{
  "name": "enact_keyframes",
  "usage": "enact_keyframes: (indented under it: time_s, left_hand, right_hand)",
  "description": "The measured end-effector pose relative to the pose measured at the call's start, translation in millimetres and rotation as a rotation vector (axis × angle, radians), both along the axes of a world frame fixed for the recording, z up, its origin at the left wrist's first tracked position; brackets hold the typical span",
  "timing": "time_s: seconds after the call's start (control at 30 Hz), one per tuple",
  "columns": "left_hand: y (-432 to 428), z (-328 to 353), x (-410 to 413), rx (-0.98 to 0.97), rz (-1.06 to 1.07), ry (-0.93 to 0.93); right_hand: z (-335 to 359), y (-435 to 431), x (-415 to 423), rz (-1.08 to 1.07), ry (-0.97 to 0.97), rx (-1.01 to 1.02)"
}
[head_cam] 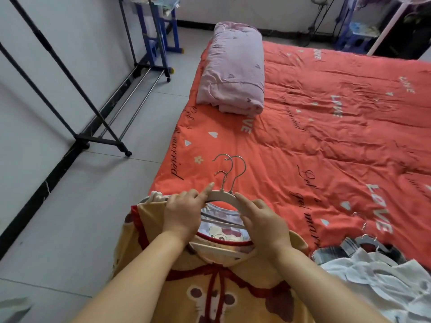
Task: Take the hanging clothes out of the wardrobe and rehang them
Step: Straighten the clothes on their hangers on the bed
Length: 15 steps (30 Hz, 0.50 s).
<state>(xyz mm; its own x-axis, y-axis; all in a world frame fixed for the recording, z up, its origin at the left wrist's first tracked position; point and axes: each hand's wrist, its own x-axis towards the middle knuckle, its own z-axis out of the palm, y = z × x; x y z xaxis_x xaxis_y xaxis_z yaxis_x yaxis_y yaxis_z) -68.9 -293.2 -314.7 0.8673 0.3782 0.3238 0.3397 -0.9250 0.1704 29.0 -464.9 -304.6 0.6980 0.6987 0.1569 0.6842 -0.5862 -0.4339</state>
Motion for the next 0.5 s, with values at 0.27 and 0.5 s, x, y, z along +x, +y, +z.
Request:
enact_keyframes:
  time_s: [0.27, 0.5]
  left_hand:
    - [10, -85, 27, -0.164, 0.061, 0.221]
    - [-11, -121, 8, -0.29, 0.076, 0.612]
  right_hand:
    - [-83, 17, 21, -0.019, 0.206, -0.184]
    - [-129, -6, -5, 0.044, 0.199, -0.286]
